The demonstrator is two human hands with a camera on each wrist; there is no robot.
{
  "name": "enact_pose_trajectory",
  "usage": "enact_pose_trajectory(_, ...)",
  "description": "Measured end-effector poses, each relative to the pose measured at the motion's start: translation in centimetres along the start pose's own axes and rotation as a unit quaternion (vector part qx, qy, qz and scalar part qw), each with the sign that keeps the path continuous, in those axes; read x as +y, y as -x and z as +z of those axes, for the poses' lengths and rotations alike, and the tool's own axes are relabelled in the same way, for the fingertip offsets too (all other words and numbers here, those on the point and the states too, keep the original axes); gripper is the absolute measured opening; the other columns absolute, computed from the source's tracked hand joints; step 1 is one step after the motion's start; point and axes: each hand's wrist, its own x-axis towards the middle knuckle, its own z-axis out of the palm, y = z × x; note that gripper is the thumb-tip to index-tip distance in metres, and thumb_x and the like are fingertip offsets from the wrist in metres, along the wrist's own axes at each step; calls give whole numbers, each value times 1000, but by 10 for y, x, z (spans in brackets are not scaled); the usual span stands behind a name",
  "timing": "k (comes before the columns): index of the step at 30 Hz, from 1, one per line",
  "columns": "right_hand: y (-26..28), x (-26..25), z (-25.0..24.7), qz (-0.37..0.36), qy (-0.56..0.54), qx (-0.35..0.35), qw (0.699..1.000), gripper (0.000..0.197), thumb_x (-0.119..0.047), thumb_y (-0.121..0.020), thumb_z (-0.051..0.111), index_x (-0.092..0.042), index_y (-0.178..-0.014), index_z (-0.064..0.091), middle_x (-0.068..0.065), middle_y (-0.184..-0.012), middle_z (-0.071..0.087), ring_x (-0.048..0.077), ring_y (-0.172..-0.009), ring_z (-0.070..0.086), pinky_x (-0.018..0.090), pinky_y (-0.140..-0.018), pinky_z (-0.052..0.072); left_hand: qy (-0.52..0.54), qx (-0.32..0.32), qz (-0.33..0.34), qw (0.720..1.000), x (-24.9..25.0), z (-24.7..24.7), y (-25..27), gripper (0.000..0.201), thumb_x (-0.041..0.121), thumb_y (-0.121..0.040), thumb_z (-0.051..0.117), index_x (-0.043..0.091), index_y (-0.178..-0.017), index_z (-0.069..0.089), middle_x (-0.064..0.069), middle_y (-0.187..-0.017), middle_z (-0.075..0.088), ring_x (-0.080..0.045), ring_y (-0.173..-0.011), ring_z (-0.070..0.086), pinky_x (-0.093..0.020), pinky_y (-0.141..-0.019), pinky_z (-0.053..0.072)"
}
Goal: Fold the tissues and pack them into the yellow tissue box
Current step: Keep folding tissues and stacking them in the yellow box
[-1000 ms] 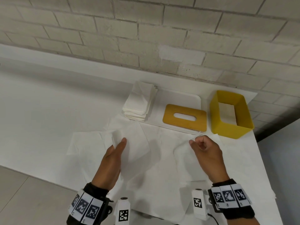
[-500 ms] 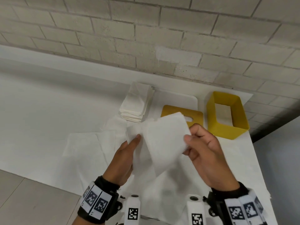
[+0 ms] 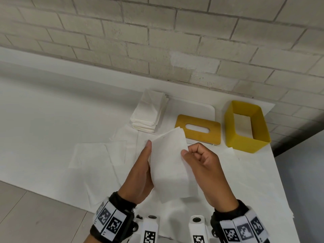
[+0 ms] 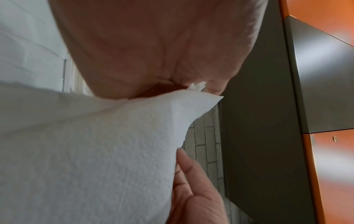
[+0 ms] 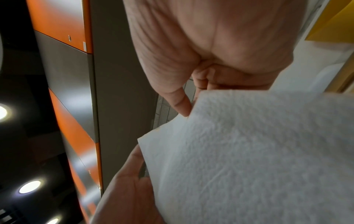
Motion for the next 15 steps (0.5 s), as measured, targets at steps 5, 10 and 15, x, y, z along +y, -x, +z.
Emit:
enact_pose_trajectory(5,2,0,0,-8,7,3,1000,23,-22,-97,66,-8,-81,58,-13,-59,44,5,-56,37,16,-56,34,12,-34,12,999,-8,-6,2,74,72,-73,76,27,-132,70,-8,-141,65,-22,-131,61,-32,-98,56)
enact_pose_trajectory(10,2,3,0,-9,5,3,1000,21,-24,-97,66,-9,-83,60,-9,-62,49,9,-61,42,26,-62,37,-46,16,7,999,-8,-2,2,45,30,-93,71,13,-134,64,-13,-132,70,-29,-125,65,-40,-105,54)
enact_pose_trajectory(15,1,7,-1,5,18,4,1000,6,-23,-95,69,-21,-90,66,-9,-76,66,8,-67,57,31,-67,49,-88,89,-8,992,-7,-3,-1,37,30,-91,62,13,-123,69,-9,-118,77,-28,-113,72,-46,-104,52)
